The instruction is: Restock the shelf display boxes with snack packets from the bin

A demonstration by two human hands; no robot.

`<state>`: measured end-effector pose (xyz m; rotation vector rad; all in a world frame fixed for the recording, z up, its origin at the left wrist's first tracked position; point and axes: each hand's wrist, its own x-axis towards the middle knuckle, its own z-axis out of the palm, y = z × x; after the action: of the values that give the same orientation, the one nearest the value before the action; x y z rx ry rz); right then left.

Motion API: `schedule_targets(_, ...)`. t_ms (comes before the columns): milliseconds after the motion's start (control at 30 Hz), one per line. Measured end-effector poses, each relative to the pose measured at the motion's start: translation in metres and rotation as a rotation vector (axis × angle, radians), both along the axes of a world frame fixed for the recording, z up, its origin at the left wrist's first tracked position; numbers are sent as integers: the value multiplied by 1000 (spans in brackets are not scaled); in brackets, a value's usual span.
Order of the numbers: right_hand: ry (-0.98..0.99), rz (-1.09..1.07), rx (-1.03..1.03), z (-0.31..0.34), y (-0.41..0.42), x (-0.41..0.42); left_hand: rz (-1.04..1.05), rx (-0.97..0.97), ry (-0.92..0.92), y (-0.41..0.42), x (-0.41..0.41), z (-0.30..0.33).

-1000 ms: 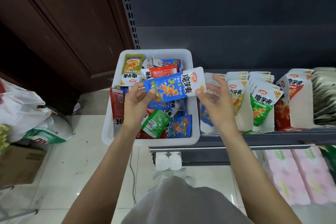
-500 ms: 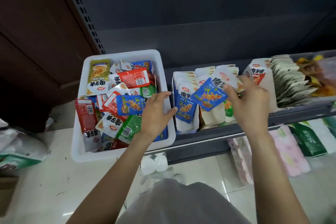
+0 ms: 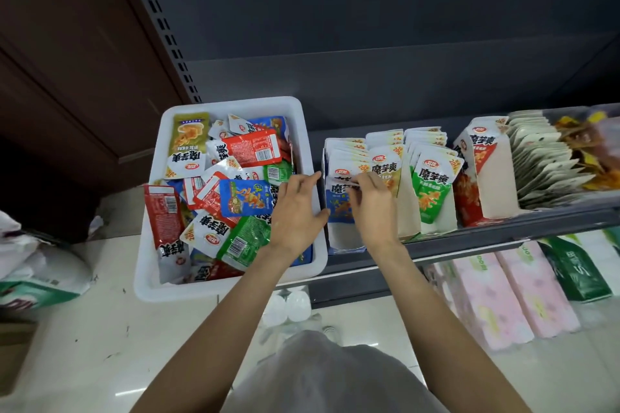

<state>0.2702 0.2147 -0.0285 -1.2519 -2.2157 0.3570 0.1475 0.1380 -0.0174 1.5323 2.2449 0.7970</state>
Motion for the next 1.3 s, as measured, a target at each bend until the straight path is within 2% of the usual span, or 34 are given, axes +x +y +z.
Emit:
schedule_targets(100, 97, -33, -8, -1, -7, 4, -4, 0, 12, 0, 0, -1)
schedule_targets(233, 205, -120, 184, 21, -16, 15, 3, 25, -12, -1, -2, -1)
schedule_targets(333, 284, -78, 219, 35, -28, 17, 49, 185, -32, -9, -8, 5)
schedule_targets(433, 289, 111, 172, 43, -38, 7, 104, 381, -22, -28, -24, 10)
schedule_targets(533, 160, 336, 65, 45, -47, -17, 195, 411, 47, -51, -56, 4)
schedule_targets(667, -213, 518, -54, 34, -48, -65, 256, 158, 177, -70, -101, -11)
schedule_targets(800, -544, 567, -108, 9, -45, -115, 213, -62, 223, -66, -118, -22)
schedule_targets(900, -660, 533, -77, -10, -45, -134, 189, -137, 249, -61, -119, -24)
schedule_targets(1033, -569, 516, -5, -13, -47, -134, 223, -132, 133, -58, -116, -17)
schedule_targets(1167, -344, 572, 130, -3, -57, -116, 335, -50, -51, -71, -114, 4)
schedule_targets(1233, -209, 574, 145, 7, -62, -105, 298, -47, -142, -81, -114, 17)
schedule_targets(1300, -111, 555, 114, 18, -65, -91, 236, 36, -301, -90, -112, 27)
